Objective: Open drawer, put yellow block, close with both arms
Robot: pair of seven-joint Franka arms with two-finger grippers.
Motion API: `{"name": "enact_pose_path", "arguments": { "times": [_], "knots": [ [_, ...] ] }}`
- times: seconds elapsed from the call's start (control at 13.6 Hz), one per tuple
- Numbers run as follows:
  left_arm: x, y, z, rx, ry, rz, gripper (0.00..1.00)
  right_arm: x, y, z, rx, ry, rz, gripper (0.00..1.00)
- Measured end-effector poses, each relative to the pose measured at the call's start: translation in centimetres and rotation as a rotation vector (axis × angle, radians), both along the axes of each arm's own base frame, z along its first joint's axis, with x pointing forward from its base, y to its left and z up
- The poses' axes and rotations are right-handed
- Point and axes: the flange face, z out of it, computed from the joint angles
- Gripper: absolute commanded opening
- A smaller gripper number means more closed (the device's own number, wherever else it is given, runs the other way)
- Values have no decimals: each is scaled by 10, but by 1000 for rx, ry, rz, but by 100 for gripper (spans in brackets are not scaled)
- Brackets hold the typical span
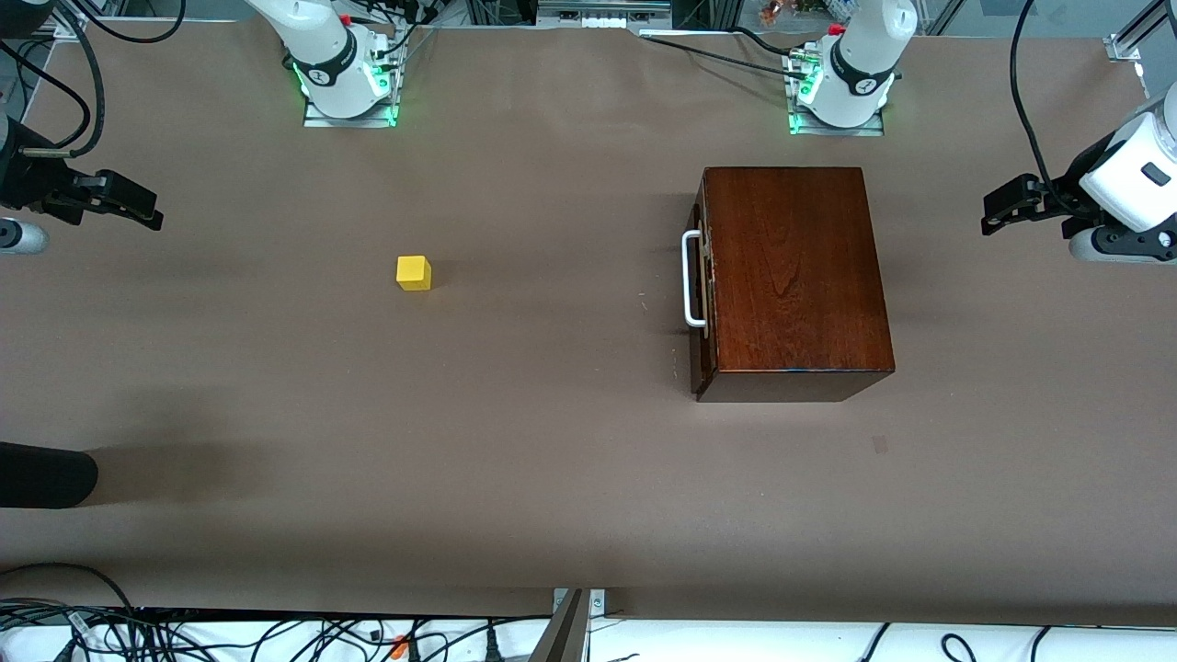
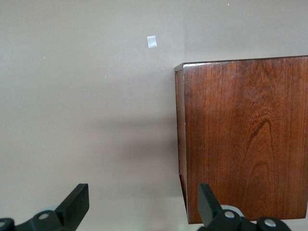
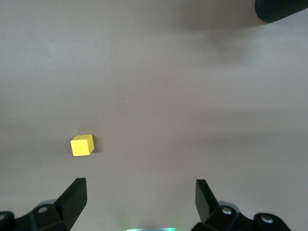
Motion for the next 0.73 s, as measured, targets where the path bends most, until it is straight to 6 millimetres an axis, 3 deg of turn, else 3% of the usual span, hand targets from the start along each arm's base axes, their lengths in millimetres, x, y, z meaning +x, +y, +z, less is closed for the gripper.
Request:
{"name": "enact_pose_path", "arguments": {
  "times": [0.73],
  "knots": [
    [-2, -8, -2, -3, 21, -14, 100, 0, 0, 0, 0, 0, 0, 100]
  ]
}}
